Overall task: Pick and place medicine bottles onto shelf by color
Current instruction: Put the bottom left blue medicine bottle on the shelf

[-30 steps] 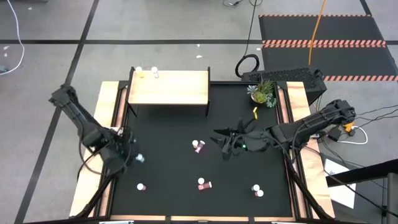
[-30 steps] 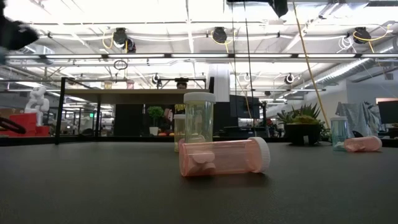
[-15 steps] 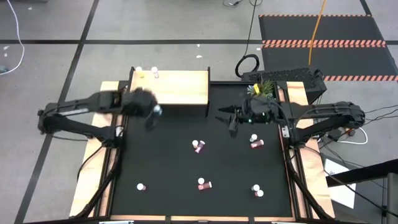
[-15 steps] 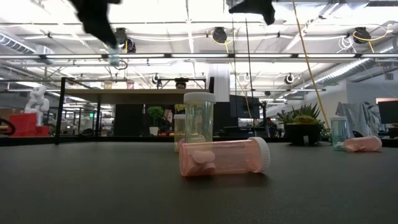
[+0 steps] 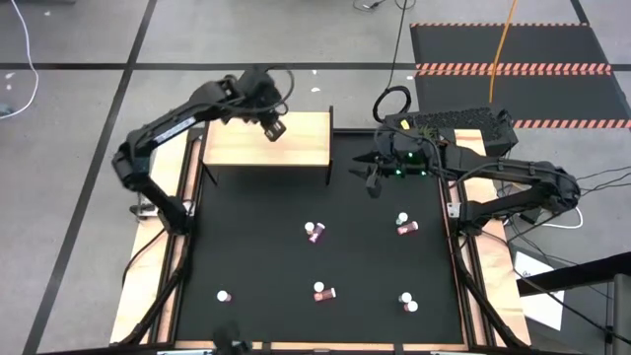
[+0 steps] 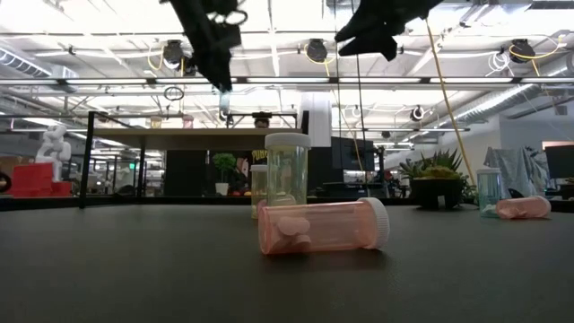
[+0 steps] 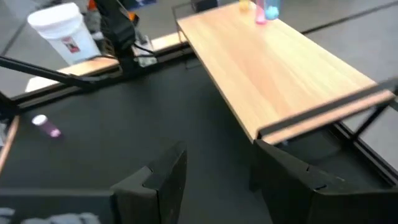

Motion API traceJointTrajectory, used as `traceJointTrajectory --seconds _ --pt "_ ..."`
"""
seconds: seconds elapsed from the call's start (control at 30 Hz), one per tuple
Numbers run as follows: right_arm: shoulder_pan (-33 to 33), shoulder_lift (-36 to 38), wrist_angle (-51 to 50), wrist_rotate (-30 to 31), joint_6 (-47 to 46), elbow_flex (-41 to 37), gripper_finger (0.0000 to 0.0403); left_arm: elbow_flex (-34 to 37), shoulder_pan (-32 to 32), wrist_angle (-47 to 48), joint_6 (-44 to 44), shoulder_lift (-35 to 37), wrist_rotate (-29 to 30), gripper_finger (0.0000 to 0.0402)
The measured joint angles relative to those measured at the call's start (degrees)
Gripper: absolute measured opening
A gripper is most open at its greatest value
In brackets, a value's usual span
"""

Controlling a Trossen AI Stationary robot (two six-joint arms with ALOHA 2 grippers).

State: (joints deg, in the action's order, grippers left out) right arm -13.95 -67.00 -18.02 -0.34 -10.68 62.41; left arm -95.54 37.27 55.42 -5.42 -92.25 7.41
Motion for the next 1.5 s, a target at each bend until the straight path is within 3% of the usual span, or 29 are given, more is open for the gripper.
traceJointTrajectory --seconds 0.2,0.47,0.77,1.33,1.5 --pt "-1.44 0.0 -1.86 0.02 -1.97 0.0 0.0176 -1.54 5.28 1.27 -3.1 -5.01 -2.51 0.0124" --pt "-2.22 -0.02 -1.99 0.96 -2.71 0.0 0.0176 -1.53 9.41 0.1 -6.61 -5.74 -7.1 0.0124" --pt "-2.95 0.22 -1.99 1.78 -3.65 0.0 0.0176 3.73 9.09 -3.63 -7.58 -5.71 -9.35 0.0124" --pt "-2.95 0.22 -2.01 1.75 -3.67 0.0 0.0176 4.06 9.97 -5.49 -8.01 -5.53 -8.66 0.0124" --pt "-2.95 0.22 -1.99 1.75 -3.65 -0.02 0.0176 4.04 10.57 -4.55 -9.64 -5.46 -11.16 0.0137"
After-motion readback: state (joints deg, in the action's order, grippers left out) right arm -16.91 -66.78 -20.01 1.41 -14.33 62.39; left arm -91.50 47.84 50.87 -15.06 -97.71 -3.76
